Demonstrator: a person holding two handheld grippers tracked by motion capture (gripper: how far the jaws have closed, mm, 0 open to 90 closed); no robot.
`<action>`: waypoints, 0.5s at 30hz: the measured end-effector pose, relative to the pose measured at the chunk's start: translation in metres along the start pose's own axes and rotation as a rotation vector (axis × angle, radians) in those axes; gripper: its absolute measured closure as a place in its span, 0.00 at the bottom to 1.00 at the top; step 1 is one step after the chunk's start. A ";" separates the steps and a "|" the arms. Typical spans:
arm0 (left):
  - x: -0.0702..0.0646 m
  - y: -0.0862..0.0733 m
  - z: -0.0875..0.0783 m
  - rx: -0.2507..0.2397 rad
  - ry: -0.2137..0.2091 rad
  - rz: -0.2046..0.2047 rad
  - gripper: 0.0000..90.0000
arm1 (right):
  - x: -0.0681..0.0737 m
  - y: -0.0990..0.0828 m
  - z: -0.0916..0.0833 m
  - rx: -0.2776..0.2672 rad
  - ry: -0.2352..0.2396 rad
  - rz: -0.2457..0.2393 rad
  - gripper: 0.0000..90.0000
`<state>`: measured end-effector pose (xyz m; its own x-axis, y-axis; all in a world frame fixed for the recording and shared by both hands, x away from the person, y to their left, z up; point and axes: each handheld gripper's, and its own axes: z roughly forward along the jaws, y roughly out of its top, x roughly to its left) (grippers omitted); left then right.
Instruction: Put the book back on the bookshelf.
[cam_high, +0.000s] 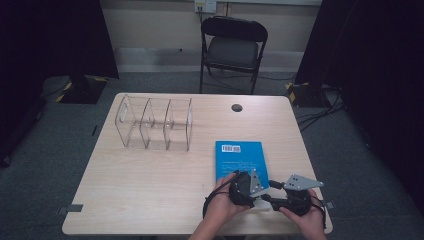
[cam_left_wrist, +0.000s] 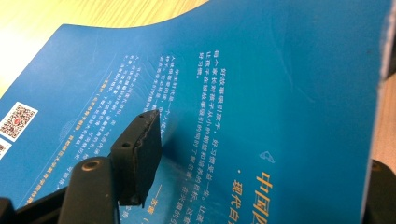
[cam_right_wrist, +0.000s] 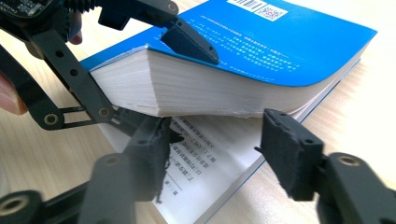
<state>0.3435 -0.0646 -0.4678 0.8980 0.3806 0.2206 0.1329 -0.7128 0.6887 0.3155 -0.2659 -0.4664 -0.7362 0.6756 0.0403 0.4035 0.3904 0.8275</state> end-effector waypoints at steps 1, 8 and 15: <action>0.000 0.000 0.000 0.000 -0.002 0.005 0.40 | -0.001 -0.001 0.000 -0.001 0.003 0.001 0.44; 0.001 0.002 -0.001 0.012 -0.012 0.039 0.45 | -0.007 -0.005 0.000 0.025 0.007 0.013 0.34; 0.003 0.004 -0.004 0.018 -0.029 0.019 0.53 | -0.015 -0.012 -0.001 0.041 0.005 0.024 0.32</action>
<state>0.3451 -0.0640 -0.4610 0.9121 0.3503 0.2131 0.1235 -0.7303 0.6719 0.3208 -0.2811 -0.4759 -0.7290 0.6817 0.0627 0.4429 0.3998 0.8025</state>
